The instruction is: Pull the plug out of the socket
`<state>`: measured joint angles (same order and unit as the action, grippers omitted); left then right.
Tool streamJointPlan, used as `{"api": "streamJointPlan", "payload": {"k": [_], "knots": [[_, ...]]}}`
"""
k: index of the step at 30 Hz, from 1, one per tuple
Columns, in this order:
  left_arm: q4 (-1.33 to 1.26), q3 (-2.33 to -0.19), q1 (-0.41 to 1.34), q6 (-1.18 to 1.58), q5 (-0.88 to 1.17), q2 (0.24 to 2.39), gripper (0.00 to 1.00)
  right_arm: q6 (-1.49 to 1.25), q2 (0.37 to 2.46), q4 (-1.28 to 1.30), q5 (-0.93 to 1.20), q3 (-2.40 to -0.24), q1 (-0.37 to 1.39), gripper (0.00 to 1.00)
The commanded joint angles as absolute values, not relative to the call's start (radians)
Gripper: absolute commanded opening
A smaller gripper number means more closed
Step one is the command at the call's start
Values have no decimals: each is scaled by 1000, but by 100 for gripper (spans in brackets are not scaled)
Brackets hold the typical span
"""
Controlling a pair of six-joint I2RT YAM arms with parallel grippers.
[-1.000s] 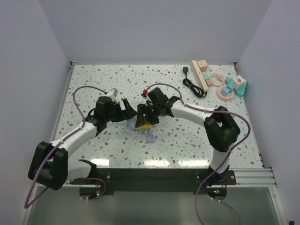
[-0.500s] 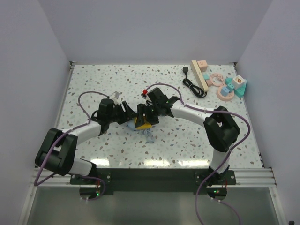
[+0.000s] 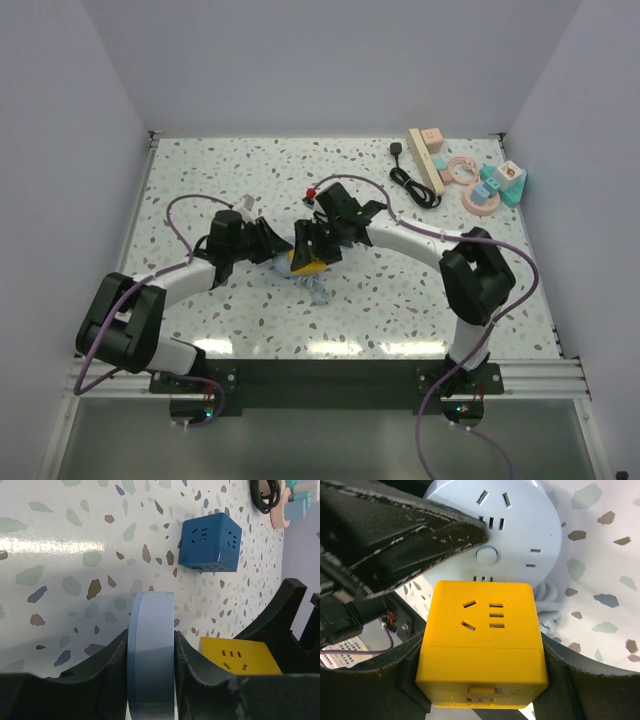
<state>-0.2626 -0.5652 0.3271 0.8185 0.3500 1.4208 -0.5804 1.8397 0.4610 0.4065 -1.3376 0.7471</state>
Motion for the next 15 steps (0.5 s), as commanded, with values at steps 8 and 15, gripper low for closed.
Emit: {"api": "streamJointPlan", "payload": {"k": [8,15], "knots": [[-141,-581,273,677,298,1391,0,-482,1588,659,288,-1318,542,0],[-179,-574,242,684,340,1381,0,-532,1670,801,-96,-1342,515,0]]}}
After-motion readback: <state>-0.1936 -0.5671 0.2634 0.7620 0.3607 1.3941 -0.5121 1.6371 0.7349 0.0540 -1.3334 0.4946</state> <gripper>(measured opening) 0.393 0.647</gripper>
